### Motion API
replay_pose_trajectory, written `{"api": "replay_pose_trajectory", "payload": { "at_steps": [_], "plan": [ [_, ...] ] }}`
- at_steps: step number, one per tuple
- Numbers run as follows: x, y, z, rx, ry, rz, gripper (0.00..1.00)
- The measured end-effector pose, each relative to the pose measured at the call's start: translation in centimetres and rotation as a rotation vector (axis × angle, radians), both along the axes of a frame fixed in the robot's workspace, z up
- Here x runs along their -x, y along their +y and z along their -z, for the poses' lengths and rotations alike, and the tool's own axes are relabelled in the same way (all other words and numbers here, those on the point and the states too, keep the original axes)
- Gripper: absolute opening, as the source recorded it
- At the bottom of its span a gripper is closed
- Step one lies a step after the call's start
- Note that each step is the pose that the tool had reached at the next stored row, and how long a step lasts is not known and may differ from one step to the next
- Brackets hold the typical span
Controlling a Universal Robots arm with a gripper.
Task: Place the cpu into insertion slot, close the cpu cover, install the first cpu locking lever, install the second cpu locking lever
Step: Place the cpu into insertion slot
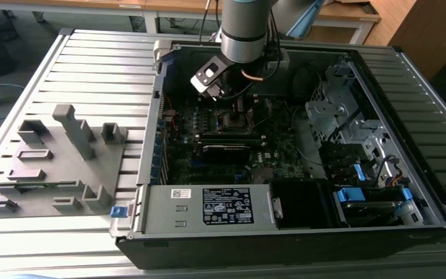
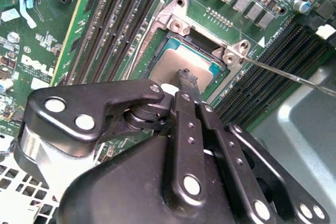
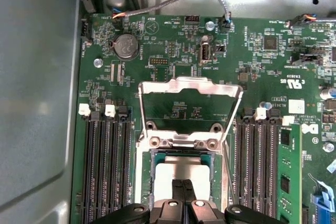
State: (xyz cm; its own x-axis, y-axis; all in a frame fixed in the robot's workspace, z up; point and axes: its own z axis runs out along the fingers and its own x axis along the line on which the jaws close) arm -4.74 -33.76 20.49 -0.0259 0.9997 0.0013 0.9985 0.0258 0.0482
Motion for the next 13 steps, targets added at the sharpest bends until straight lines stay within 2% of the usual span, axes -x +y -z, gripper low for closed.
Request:
{"api": "replay_pose_trajectory", "payload": {
  "at_steps": [7,13],
  "plan": [
    [0.00,0.00,0.40,-0.0001,0.0001,-0.003,0.11],
    [0.00,0.00,0.44,0.0001,0.0001,-0.003,0.11]
  ]
}}
